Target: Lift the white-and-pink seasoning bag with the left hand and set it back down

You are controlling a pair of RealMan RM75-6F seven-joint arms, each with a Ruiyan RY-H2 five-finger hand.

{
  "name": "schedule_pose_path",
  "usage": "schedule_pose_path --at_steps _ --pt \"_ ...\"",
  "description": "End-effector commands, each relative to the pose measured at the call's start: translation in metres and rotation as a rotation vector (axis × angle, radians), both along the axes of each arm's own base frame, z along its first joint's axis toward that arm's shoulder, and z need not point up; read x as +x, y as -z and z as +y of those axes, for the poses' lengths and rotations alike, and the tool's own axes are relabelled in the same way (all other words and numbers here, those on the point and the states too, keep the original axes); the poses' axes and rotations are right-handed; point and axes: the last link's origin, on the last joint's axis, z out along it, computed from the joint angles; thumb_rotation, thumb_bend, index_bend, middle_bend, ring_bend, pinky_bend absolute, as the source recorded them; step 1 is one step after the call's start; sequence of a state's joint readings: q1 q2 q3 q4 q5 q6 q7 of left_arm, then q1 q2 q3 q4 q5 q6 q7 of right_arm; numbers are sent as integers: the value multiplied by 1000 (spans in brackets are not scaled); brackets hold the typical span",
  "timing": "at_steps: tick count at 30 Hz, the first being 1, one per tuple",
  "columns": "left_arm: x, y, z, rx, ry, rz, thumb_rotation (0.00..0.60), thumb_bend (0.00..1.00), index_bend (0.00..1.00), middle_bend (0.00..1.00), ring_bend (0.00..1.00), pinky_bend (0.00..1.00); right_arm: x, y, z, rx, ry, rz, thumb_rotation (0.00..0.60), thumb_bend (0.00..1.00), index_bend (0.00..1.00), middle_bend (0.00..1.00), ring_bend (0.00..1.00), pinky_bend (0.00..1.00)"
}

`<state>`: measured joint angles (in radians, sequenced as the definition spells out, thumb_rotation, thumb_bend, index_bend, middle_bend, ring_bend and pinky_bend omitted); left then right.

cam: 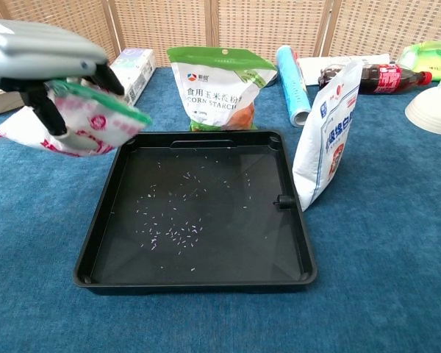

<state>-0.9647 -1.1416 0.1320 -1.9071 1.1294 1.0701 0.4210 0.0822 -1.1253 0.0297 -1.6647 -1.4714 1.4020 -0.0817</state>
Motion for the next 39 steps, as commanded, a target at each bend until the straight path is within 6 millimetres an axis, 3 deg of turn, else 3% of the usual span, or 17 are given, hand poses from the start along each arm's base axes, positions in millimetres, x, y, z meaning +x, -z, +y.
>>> schedule_pose_path --at_steps 1,10,13,24,39 --pt "-44 -17 2 18 -56 -263 600 472 932 747 685 569 0 2 0 7 2 6 600 0 0 71 135 155" --pt "-92 -17 -4 31 -121 -472 600 458 932 748 683 563 1 7 1 17 3 17 600 0 0 71 136 154" --pt "-109 -3 -7 35 -197 -615 600 450 932 747 679 560 1 10 0 30 2 26 600 0 0 71 136 154" --pt "-108 53 -13 12 -207 -768 600 424 933 747 675 559 0 12 -1 37 11 34 600 0 0 72 137 154" --pt "-121 60 -11 47 -231 -766 600 424 932 747 670 553 -2 14 -2 51 21 31 600 0 0 72 139 154"
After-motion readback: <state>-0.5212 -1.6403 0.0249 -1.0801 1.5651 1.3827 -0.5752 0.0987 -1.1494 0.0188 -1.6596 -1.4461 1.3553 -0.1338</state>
